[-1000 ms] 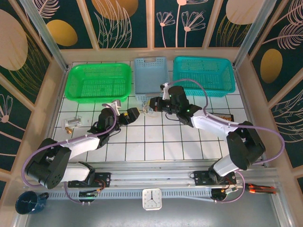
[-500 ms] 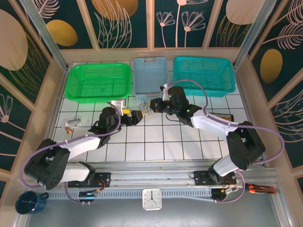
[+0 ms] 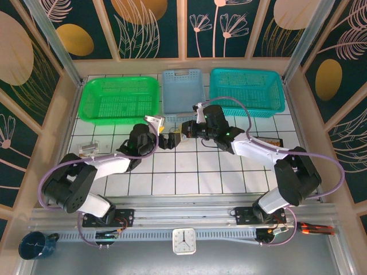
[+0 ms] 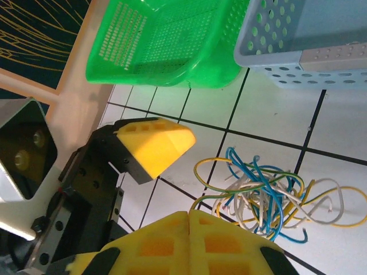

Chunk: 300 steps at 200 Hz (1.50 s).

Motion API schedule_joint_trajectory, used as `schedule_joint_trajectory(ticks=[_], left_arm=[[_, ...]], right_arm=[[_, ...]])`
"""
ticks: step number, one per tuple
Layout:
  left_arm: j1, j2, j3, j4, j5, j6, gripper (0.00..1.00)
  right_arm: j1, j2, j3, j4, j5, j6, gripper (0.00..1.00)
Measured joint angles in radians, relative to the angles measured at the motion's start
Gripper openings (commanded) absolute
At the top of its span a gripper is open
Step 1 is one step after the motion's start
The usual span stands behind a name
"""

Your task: Untangle the cables

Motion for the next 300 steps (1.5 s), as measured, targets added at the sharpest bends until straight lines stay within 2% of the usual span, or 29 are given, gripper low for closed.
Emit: schedule_joint_trajectory(ticks=[106,164,214,300], left_arm=[[-0.001,0.135,0.090,0.014,0.009,0.075,0.87],[-0.012,0.188,0.121,0.040,0.044,0.073,0.64],[-0.016,0.227,0.119,0.058,0.067,0.061,0.56],[-0.016,0.229,0.021,0.111,0.071,0.032,0.54]], right_arm=[[0.000,0.000,0.002,-0.022,-0.014,-0.018,0.00],[0.000,-0.003,0.017,-0.025,-0.040,-0.015,0.00],[-0.002,-0.030,0.061,-0.025,-0.096,0.013,0.00],[-0.080,-0.165,0.146,0.018,-0.171,0.081,0.00]])
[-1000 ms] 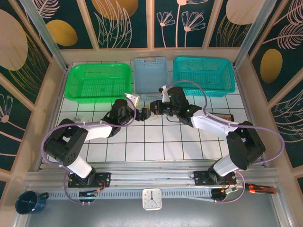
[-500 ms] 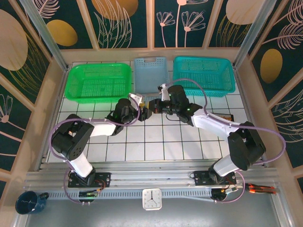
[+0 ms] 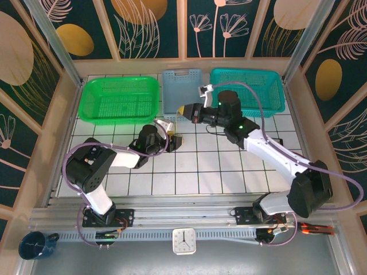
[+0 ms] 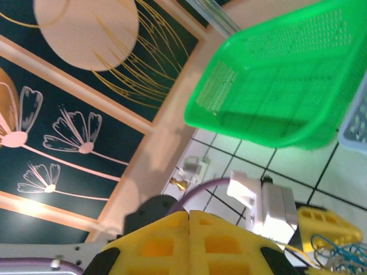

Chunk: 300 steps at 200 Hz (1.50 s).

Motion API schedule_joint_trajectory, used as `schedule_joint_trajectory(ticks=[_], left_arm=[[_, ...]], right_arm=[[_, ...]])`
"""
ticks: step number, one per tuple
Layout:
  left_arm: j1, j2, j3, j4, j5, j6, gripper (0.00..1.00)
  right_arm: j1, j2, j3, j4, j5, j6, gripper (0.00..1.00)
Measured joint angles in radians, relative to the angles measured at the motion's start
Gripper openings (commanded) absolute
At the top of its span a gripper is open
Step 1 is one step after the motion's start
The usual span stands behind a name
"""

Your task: Untangle the cables

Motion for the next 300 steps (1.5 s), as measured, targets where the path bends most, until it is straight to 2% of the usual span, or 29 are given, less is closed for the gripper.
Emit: schedule_joint_trajectory(ticks=[76,131,166,226,234,300], left_arm=[[0.000,0.000,-0.027,0.022,-0.004,-0.014,0.54],[0.000,0.000,-0.031,0.023,-0.010,-0.023,0.55],[0.000,-0.002,-0.033,0.022,-0.011,-0.039,0.64],[0.000,-0.098,-0.033,0.022,0.010,-0.112,0.90],[0.000,-0.112,-0.033,0.022,0.012,-0.119,0.99],[0.000,-0.222,-0.014,-0.016,0.012,-0.200,0.99]], right_arm=[[-0.128,-0.091,0.038,0.029,-0.018,0.043,0.00],[-0.182,-0.107,0.092,0.048,-0.026,0.056,0.00],[-0.240,-0.107,0.093,0.047,-0.018,0.056,0.00],[-0.386,-0.092,0.111,0.047,0.069,0.006,0.00],[-0.408,-0.077,0.120,0.048,0.085,-0.002,0.00],[-0.532,0.141,0.160,0.068,0.210,-0.087,0.00]])
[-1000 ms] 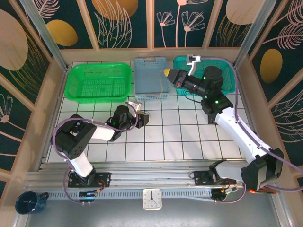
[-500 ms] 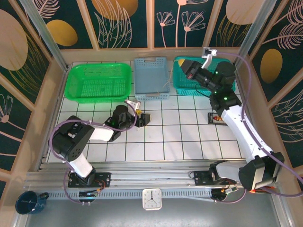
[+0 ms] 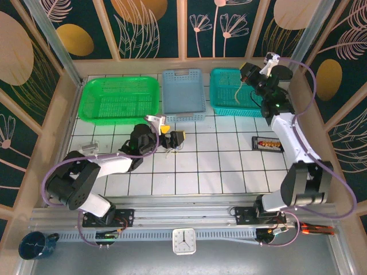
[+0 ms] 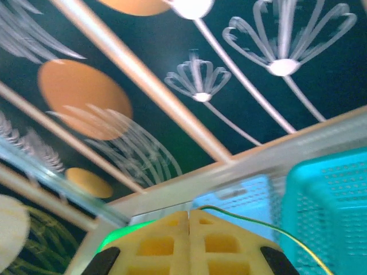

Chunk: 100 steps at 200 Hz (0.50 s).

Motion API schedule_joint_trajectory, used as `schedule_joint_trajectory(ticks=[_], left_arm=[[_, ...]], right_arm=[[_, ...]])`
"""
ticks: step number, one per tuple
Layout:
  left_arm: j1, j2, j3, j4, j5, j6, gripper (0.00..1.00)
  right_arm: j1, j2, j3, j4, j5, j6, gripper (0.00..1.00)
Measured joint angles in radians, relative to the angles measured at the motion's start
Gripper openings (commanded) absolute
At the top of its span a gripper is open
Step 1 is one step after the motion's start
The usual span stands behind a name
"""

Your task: Untangle the cables

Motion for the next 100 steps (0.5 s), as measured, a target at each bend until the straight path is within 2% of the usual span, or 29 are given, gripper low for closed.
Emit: schedule_joint_trajectory(ticks=[77,100], left_arm=[[0.000,-0.097,0.026,-0.023,-0.008,-0.093,0.99],[0.000,-0.102,0.026,-0.023,-0.013,-0.107,0.99]], right_arm=[[-0.044,0.288,0.098,0.007,0.128,-0.090,0.00],[-0.053,0.375,0.163,0.000,0.137,-0.116,0.38]])
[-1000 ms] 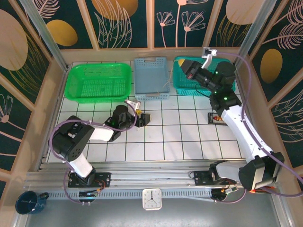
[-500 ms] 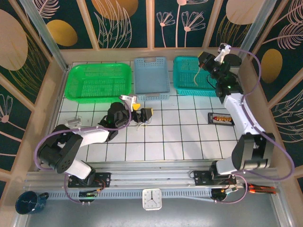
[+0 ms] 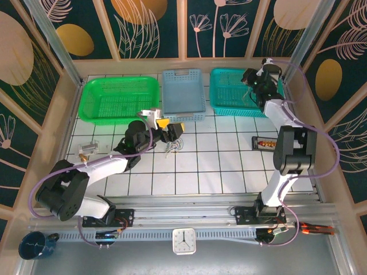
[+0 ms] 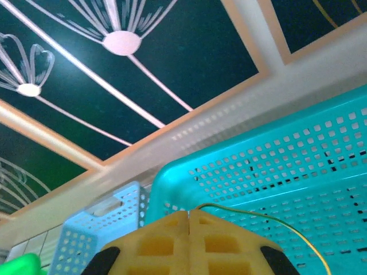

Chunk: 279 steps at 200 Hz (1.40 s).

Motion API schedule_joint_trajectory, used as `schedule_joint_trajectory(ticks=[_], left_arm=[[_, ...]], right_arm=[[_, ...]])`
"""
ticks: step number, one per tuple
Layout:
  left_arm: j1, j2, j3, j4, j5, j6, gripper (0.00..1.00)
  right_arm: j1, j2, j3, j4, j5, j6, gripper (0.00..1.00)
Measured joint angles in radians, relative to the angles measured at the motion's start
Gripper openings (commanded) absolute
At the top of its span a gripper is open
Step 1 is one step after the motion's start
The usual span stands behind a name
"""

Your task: Untangle the cables

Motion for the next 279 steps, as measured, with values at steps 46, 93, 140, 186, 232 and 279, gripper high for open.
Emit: schedule_joint_trajectory(ticks=[46,93,140,186,232,279], left_arm=[[0.000,0.000,0.000,-0.027,-0.026,-0.024,0.99],[0.000,-0.002,-0.025,-0.029,-0.054,-0.070,0.99],[0.000,-0.002,-0.040,-0.035,-0.098,-0.103,0.99],[0.000,-0.030,-0.043,-0.108,-0.167,-0.134,0.99],[0.024,-0.072,-0.043,-0.203,-0.206,-0.182,0.99],[0.109,-0.072,-0.043,-0.233,-0.129,-0.257,0.99]], right_arm=[[-0.016,0.028,-0.023,0.018,-0.032,-0.018,0.57],[-0.015,-0.165,-0.243,0.066,-0.080,0.024,0.57],[0.056,-0.433,-0.473,0.096,-0.112,0.063,0.57],[0.290,-0.522,-0.589,0.046,-0.077,0.059,0.57],[0.500,-0.460,-0.627,-0.008,-0.062,0.055,0.53],[0.596,-0.333,-0.674,0.028,-0.095,0.093,0.45]])
